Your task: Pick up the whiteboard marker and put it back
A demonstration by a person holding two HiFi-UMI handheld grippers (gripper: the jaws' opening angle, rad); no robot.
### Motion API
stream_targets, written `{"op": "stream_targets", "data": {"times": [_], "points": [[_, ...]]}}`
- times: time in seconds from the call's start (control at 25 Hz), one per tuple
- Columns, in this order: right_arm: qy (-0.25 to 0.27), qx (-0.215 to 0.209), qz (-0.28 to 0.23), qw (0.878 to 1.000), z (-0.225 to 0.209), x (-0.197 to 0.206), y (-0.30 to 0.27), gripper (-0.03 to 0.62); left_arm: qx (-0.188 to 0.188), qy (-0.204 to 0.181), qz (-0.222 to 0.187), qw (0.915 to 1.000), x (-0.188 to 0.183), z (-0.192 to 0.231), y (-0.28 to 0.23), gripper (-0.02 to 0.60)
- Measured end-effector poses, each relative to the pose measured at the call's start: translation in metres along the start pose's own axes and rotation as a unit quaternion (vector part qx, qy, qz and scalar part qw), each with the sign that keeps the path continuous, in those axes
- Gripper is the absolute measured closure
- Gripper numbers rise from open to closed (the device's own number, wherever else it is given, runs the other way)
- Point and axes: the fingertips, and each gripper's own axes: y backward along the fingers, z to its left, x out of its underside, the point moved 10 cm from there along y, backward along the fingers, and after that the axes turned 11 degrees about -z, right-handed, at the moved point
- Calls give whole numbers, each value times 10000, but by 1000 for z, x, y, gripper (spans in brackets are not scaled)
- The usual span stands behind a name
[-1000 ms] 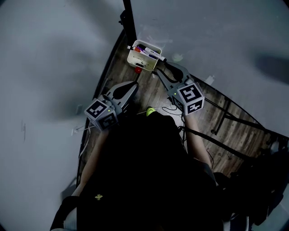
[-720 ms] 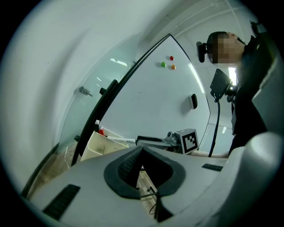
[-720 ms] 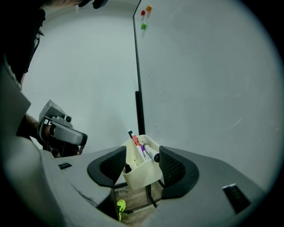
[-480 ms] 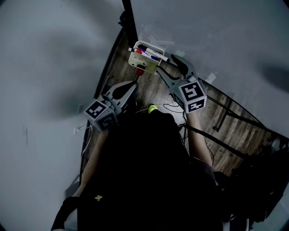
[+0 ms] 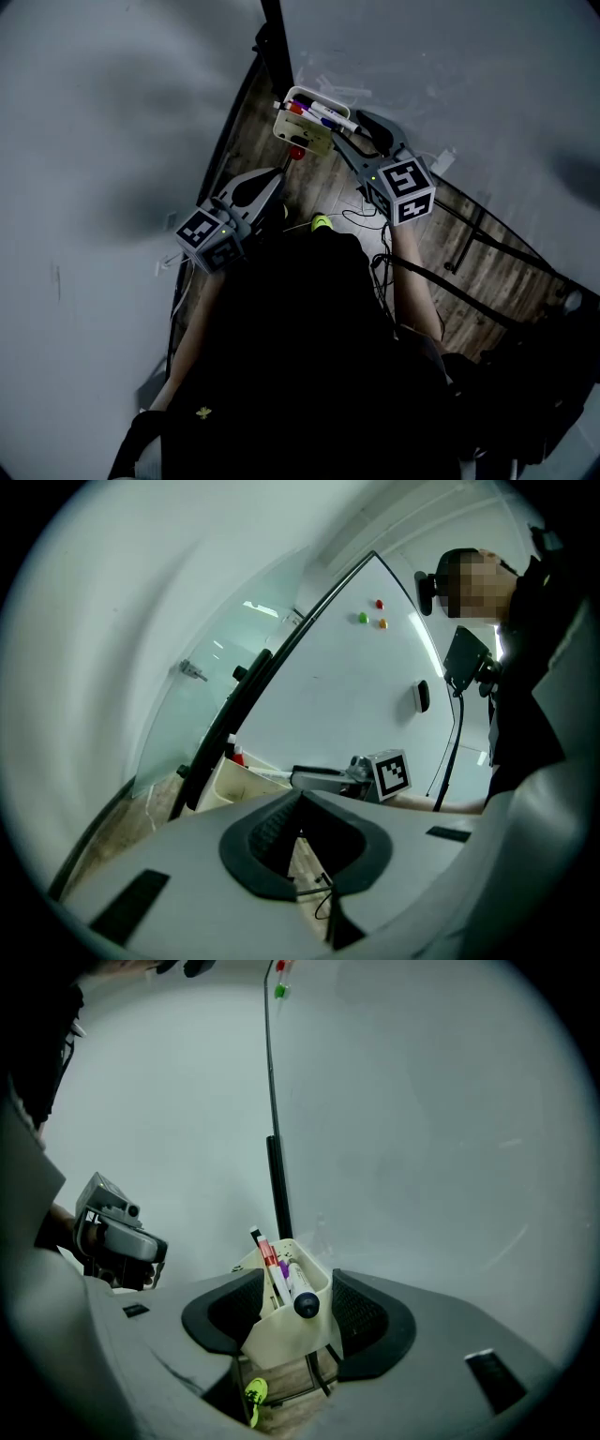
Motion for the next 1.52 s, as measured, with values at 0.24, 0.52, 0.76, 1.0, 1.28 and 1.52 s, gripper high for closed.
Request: {"op": "stream_targets", "data": {"times": [0.24,0.52,0.76,1.0,1.28,1.52], "points": [[-57,-21,30,10000,0,5,-6,372,-83,19,-50,10000,-3,3,4,560],[9,58,18,10000,-1,7,-11,403,-115,61,-48,9999,0,4,9,560],[92,94,69,9999,-5,9,-10,439,-148,72,-52,9999,-1,3,15,560],[48,104,-37,9999,-7,8,-8,488,-222,50,-105,9997,-1,2,23,560],[-74,44,-36,10000,-4,8,-7,497,-241,51,-184,9995,1,1,28,560],[-157,-15,-173,9997,1,2,-5,505,-215,8,-250,9995,2,-7,32,560]]}}
